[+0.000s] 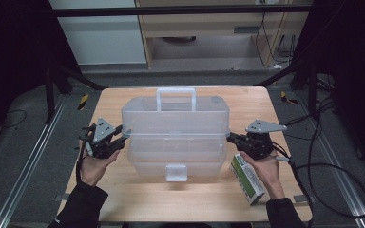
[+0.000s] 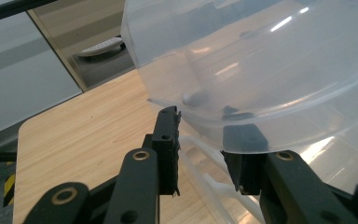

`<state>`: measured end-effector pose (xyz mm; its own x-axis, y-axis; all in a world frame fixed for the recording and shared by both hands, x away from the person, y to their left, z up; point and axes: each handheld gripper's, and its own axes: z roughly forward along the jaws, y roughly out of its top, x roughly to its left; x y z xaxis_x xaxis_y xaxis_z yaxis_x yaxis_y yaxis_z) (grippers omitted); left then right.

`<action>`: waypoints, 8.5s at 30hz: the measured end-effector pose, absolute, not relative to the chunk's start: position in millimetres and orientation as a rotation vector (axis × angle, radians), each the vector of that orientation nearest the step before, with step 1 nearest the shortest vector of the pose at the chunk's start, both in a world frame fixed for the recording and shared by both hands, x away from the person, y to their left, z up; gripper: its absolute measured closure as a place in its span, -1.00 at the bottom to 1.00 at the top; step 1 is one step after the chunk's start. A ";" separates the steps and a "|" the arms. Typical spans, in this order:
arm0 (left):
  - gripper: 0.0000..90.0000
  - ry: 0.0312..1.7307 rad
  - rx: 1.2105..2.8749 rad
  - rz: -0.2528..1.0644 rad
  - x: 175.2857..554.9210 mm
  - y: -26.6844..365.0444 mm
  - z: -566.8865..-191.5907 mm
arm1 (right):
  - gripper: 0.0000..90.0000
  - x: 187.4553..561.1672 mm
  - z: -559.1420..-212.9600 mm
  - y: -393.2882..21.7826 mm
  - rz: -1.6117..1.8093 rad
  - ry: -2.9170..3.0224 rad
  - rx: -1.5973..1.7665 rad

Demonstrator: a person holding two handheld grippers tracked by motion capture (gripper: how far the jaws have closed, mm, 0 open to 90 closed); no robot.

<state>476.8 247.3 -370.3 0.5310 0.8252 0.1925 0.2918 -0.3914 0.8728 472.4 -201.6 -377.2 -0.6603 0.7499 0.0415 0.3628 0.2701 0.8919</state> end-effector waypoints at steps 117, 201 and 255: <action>0.70 1.029 1.850 0.840 525.9 238.0 -321.2 | 0.73 477.4 -413.0 -189.8 1.159 2.296 1.129; 0.68 1.067 1.822 0.869 585.8 226.8 -300.7 | 0.48 481.4 -413.5 -184.7 1.083 2.305 1.170; 0.67 1.148 1.844 0.847 654.6 217.7 -307.2 | 0.54 480.8 -413.5 -184.4 1.081 2.307 1.159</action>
<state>654.6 217.7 -307.2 0.3675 0.9211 0.1283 0.3948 -0.2794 0.8753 480.8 -184.4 -413.5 -0.6092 0.7923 0.0338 0.5330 0.3776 0.7572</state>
